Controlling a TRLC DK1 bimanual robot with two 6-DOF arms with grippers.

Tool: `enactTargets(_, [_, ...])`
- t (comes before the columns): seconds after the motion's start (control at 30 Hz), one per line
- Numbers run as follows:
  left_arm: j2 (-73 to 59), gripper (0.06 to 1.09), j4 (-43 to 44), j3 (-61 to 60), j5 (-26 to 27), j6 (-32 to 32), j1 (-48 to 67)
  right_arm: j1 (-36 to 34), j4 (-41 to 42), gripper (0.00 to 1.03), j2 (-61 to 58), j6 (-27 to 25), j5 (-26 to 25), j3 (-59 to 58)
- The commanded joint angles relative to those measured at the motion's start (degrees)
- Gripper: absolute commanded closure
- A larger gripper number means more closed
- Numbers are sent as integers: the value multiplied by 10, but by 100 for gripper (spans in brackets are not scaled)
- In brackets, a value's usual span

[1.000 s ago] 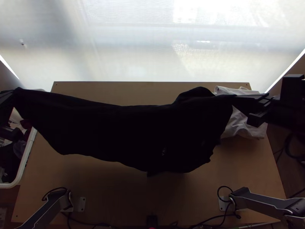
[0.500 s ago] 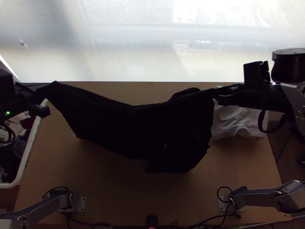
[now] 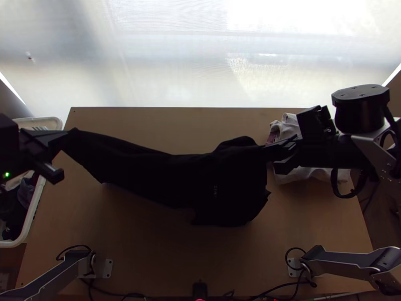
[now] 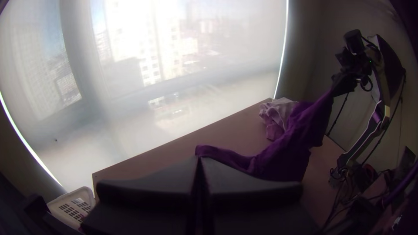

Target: Fold the t-shirt

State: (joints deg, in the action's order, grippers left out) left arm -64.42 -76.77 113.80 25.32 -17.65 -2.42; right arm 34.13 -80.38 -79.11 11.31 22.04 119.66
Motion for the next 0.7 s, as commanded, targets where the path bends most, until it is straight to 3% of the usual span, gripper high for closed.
enactTargets(0.0, [49, 105, -36, -1, -4, -12, 10, 27, -11, 100, 41, -1, 1, -24])
enactTargets(0.43, [127, 105, -38, -1, -12, -21, 14, 12, -17, 100, 150, -1, 7, -32])
enactTargets(0.67, [176, 105, -42, -27, -76, -31, 14, -47, -19, 100, 207, 0, 3, -42])
